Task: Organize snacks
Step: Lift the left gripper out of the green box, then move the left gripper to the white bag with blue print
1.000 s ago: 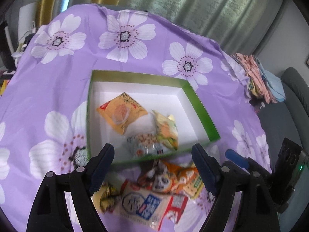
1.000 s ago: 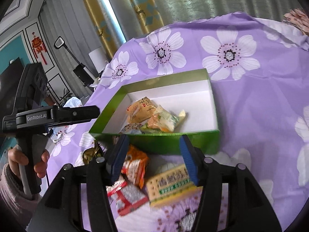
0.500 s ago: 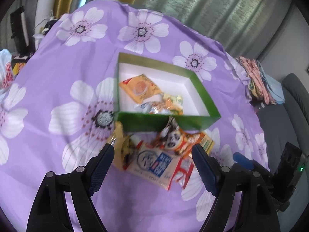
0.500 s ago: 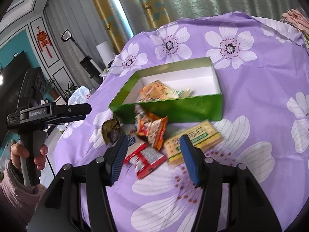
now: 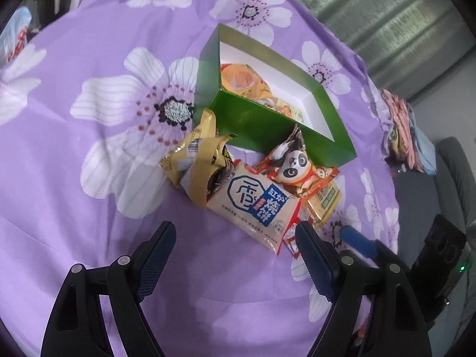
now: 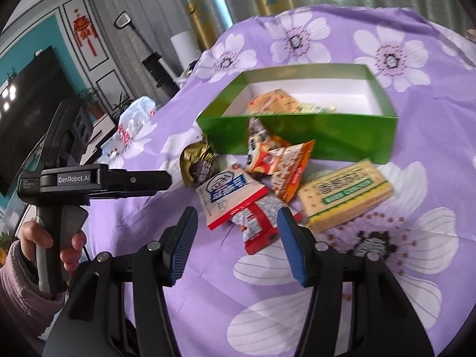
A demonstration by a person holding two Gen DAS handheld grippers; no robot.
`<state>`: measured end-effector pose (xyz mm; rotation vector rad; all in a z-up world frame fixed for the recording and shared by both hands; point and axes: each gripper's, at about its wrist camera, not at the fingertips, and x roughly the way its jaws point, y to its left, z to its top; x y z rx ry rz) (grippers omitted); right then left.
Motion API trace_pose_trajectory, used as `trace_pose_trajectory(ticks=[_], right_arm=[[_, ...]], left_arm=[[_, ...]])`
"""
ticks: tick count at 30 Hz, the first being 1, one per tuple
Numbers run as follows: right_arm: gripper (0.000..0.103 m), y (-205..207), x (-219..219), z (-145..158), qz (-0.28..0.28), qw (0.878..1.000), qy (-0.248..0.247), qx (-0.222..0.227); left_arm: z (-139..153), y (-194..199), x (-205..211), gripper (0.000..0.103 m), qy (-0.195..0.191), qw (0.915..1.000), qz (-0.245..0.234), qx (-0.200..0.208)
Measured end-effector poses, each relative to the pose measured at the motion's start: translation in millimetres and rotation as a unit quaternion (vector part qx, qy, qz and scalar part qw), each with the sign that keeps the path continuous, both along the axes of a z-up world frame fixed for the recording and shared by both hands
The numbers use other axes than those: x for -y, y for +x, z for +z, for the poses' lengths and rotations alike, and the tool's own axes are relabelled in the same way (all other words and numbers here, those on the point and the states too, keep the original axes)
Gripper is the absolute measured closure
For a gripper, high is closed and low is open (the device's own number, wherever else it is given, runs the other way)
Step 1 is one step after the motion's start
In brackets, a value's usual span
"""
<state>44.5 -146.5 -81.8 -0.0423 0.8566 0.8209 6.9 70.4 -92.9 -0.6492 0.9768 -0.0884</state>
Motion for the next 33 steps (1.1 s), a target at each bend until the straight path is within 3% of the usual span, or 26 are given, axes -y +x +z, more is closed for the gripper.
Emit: trace_pose_trajectory(ticks=[14, 21, 29, 33], right_arm=[[0.047, 43, -42, -33, 0.027, 0.999, -0.035, -0.023], [0.049, 42, -54, -35, 0.073, 0.996, -0.028, -0.038], [0.050, -4, -65, -27, 0.142, 0.988, -0.020, -0.055], [0.051, -10, -74, -29, 0.149, 0.987, -0.039, -0.050]], left_arm=[[-23, 23, 4, 0.021, -0.049, 0.9986, 0.005, -0.017], [-25, 24, -5, 0.021, -0.061, 0.9980, 0.006, -0.013], [-19, 12, 1, 0.021, -0.008, 0.9998, -0.019, -0.009], [-21, 5, 3, 0.028, 0.008, 0.9995, -0.031, -0.007]])
